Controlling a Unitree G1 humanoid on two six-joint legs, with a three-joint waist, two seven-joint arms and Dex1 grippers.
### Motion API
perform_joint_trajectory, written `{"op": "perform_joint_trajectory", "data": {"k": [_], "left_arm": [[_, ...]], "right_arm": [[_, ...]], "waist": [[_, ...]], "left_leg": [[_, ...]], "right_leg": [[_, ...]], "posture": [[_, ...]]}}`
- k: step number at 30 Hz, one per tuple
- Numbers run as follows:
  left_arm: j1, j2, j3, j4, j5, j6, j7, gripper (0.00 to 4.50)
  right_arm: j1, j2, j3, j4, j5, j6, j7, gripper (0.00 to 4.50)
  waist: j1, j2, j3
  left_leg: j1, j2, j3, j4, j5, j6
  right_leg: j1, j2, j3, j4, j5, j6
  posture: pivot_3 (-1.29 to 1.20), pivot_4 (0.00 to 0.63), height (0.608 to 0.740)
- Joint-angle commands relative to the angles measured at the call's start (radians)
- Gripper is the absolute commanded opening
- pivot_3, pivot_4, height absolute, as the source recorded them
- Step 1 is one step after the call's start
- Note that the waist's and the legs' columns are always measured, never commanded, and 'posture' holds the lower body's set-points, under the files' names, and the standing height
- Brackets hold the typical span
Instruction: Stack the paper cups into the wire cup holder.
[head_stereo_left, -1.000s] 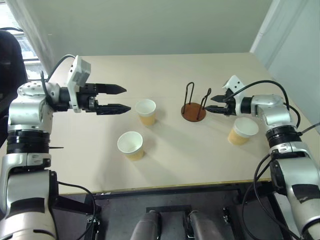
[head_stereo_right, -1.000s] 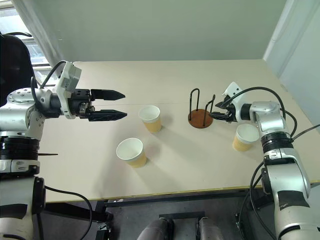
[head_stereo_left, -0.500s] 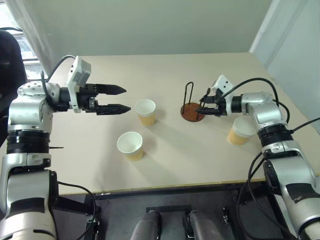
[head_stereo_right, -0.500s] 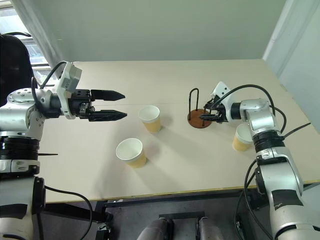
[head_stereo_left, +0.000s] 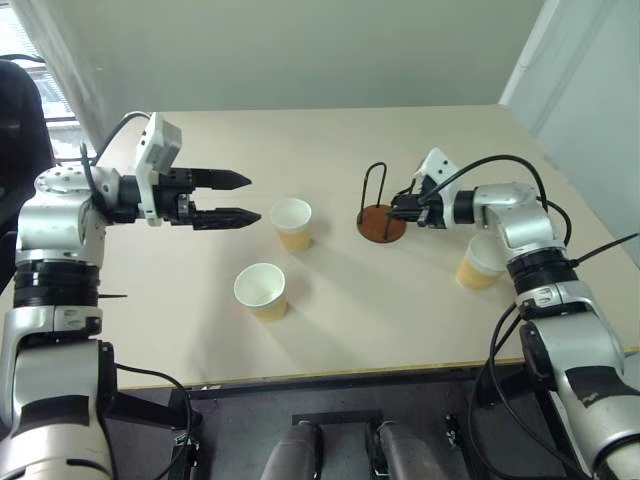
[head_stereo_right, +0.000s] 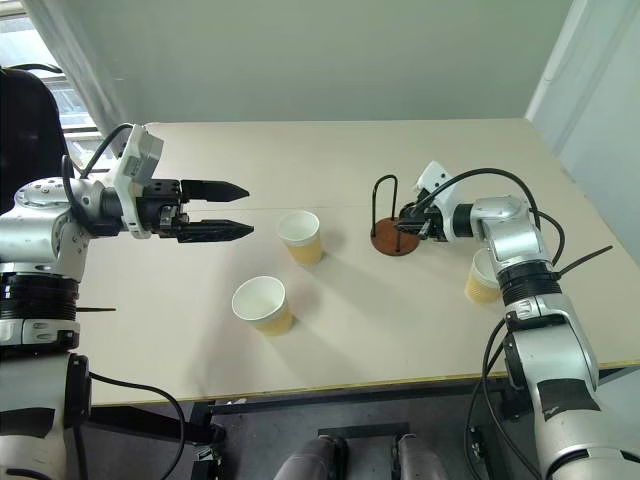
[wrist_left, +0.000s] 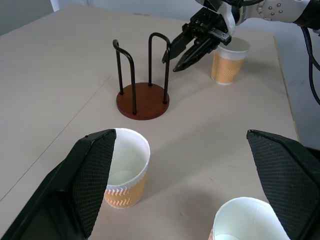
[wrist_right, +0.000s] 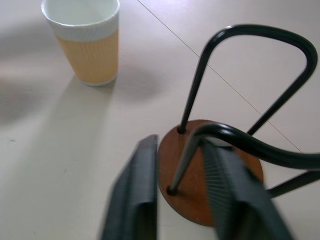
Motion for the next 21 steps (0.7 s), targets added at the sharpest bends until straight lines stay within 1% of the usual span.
{"op": "perform_joint_trajectory", "data": {"k": [1, 7, 12, 13, 17, 21], "left_arm": [[-0.025, 0.019, 0.024, -0.008, -0.006, -0.008, 0.003, 4.5], [-0.025, 0.018, 0.026, -0.004, -0.008, -0.01, 0.008, 4.5], [-0.025, 0.019, 0.025, -0.001, -0.007, -0.011, 0.006, 4.5], [-0.025, 0.019, 0.024, 0.002, -0.007, -0.012, 0.004, 4.5], [-0.032, 0.025, 0.015, 0.018, 0.0, -0.014, -0.012, 4.5], [-0.047, 0.027, 0.003, 0.04, 0.011, -0.022, -0.027, 4.5]], "right_arm": [[-0.015, 0.004, 0.006, -0.026, -0.011, -0.004, -0.024, 0.04], [-0.002, 0.008, 0.007, -0.043, -0.011, 0.026, -0.046, 0.04], [0.009, -0.009, 0.01, -0.073, 0.004, 0.036, 0.003, 0.04], [0.011, -0.018, 0.011, -0.085, 0.009, 0.036, 0.026, 0.04], [0.038, -0.09, 0.031, -0.201, 0.064, 0.05, 0.233, 0.04], [0.044, -0.129, 0.048, -0.264, 0.091, 0.07, 0.332, 0.04]], "waist": [[0.0, 0.0, 0.0], [0.0, 0.0, 0.0], [0.0, 0.0, 0.0], [0.0, 0.0, 0.0], [0.002, 0.0, 0.0], [-0.001, 0.0, 0.0]], "left_leg": [[0.0, 0.0, 0.0, 0.0, 0.0, 0.0], [0.0, 0.0, 0.0, 0.0, 0.0, 0.0], [0.0, 0.0, 0.0, 0.0, 0.0, 0.0], [0.0, 0.0, 0.0, 0.0, 0.0, 0.0], [-0.001, 0.0, 0.0, 0.0, 0.0, 0.0], [-0.002, 0.0, 0.0, 0.0, -0.001, 0.0]], "right_leg": [[0.0, 0.0, 0.0, 0.0, 0.0, 0.0], [0.0, 0.0, 0.0, 0.0, 0.0, 0.0], [0.0, 0.0, 0.0, 0.0, 0.0, 0.0], [0.0, 0.0, 0.0, 0.0, 0.0, 0.0], [0.0, 0.0, 0.0, 0.0, 0.0, 0.0], [-0.001, 0.0, 0.0, -0.001, 0.0, 0.0]], "posture": [[0.0, 0.15, 0.74], [0.0, 0.15, 0.74], [0.0, 0.15, 0.74], [0.0, 0.15, 0.74], [0.0, 0.15, 0.74], [0.0, 0.15, 0.74]]}}
